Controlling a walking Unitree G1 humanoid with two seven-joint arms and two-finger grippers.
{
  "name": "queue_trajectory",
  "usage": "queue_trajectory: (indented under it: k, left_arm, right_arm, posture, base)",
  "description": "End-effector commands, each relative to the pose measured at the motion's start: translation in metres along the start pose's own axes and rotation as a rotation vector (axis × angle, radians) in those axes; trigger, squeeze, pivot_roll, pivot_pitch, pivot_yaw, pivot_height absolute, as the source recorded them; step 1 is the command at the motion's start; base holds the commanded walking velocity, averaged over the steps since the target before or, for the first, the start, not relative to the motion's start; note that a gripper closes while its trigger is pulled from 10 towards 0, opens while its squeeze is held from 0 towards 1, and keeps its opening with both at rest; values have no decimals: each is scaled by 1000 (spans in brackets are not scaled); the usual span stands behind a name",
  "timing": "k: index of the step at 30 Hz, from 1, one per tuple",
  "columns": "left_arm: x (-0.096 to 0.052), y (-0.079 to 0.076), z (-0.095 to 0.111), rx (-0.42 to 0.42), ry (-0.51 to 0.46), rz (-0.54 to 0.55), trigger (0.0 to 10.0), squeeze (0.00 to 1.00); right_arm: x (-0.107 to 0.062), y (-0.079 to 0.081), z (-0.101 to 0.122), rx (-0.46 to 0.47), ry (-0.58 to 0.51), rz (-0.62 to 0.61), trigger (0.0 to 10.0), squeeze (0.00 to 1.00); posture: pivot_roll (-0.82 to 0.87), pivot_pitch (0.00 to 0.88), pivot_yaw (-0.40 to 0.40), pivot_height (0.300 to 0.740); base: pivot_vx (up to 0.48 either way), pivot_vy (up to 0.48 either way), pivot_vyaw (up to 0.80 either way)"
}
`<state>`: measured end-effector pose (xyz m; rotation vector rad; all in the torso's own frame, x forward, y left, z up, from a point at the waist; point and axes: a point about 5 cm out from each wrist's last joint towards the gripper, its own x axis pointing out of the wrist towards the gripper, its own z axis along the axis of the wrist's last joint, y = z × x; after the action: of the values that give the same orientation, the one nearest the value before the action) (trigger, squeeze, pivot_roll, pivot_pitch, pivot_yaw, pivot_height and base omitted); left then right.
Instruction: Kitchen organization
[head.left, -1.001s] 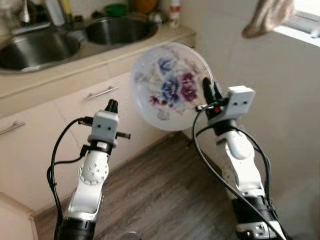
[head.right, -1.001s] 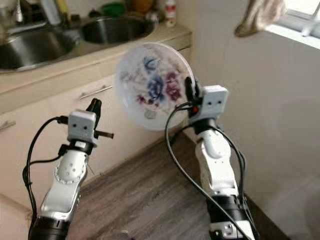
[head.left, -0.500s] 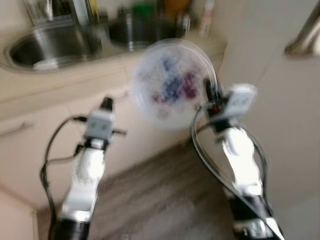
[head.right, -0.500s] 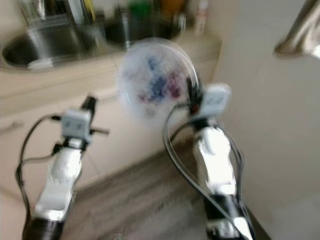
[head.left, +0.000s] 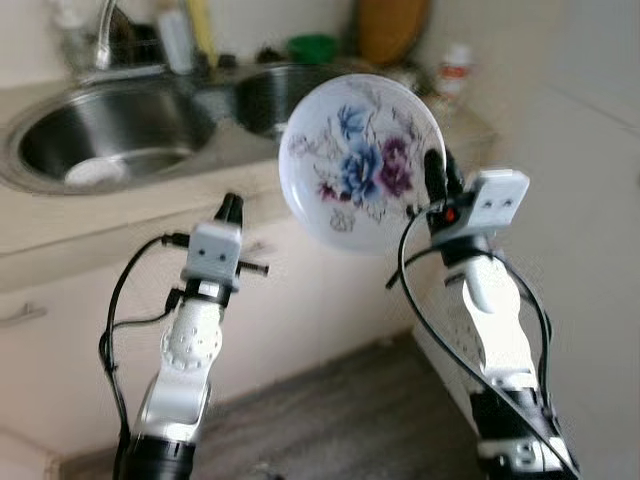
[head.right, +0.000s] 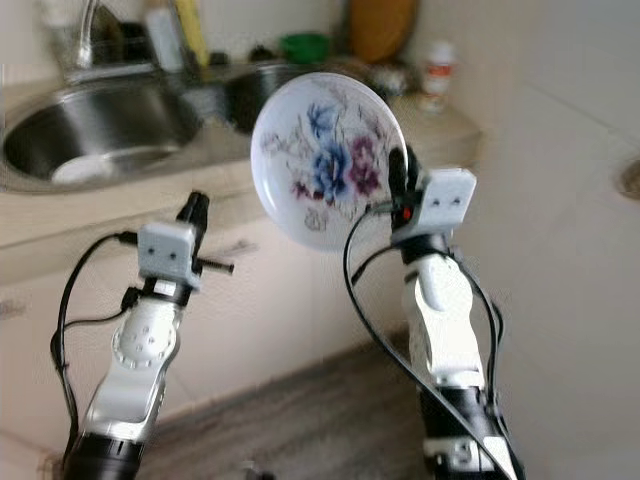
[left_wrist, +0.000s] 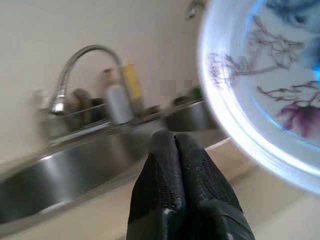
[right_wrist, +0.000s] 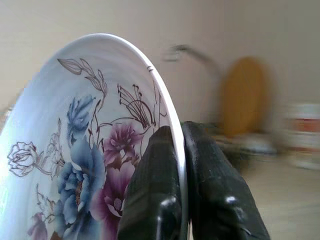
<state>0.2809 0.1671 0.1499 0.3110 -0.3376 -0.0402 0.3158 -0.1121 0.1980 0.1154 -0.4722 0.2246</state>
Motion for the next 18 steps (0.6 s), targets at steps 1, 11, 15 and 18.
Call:
queue_trajectory:
  k: [1,11,15,18]
  left_arm:
    - [2,-4,7,-13,-32,-6,10000,0]
    - [3,-5,9,-23,-42,-10,10000,0]
    - [4,-5,9,-23,-43,-6,10000,0]
    - [4,-5,9,-23,-41,-3,10000,0]
  right_arm:
    - [2,-6,10,-9,-46,-18,0,0]
    - [22,-11,33,-93,-180,-45,0,0]
    - [30,-10,45,-91,-239,-48,0,0]
    - [37,-9,54,-62,-282,-65,0,0]
  posture:
    - [-19,0,-39,740]
    - [-22,0,-37,740]
    - [-21,0,-37,740]
    - [-21,0,-37,740]
  base:
    - [472,0,800]
    - [350,0,440]
    - [140,0,800]
    - [0,0,0]
